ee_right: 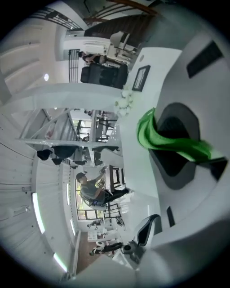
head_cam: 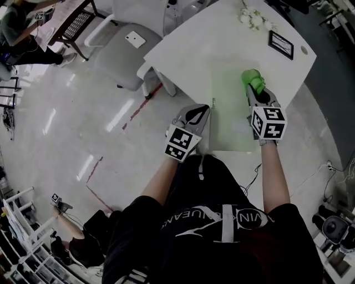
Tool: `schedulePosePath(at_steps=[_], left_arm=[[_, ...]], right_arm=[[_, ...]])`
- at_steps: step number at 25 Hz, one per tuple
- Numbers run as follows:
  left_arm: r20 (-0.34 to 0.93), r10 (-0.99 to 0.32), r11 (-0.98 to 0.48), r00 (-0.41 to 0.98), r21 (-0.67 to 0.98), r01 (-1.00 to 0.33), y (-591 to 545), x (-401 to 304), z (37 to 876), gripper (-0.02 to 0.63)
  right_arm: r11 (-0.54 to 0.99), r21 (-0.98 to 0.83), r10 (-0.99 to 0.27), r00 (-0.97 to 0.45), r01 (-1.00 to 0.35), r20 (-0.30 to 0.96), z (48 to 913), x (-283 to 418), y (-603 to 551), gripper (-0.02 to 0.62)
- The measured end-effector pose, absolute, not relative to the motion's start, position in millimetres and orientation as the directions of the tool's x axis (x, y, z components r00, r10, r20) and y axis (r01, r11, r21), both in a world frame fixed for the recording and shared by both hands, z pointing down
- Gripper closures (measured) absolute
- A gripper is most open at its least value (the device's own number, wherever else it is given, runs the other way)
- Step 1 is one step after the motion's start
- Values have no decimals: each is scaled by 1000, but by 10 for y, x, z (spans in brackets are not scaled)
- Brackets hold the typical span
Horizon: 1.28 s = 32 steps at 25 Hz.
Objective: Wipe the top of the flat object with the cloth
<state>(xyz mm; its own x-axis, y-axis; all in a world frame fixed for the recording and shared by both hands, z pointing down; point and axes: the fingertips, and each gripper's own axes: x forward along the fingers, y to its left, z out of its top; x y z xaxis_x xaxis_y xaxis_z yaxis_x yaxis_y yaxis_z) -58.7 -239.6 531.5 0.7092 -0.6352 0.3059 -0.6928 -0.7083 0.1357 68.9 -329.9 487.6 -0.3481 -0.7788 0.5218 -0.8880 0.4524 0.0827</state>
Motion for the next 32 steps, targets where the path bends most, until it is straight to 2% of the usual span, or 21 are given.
schedulePosePath(at_steps=[14,24,32], left_arm=[[335,-674,-650,659,157,-744,-2041,-648,5308,595],[350,-664,-656,661,152,-740,-1961,-557,5327,595],[375,-669,-637,642,155,-755,-1873,-586,5389,595]], right_arm=[[644,7,-636,-530,-765,562,4994,-165,-2899,558],[716,-2,-565,-581,-698,586,5103,-416,-2772,558],[717,-5,-562,-583,-697,587,5123,-362,-2747,558]])
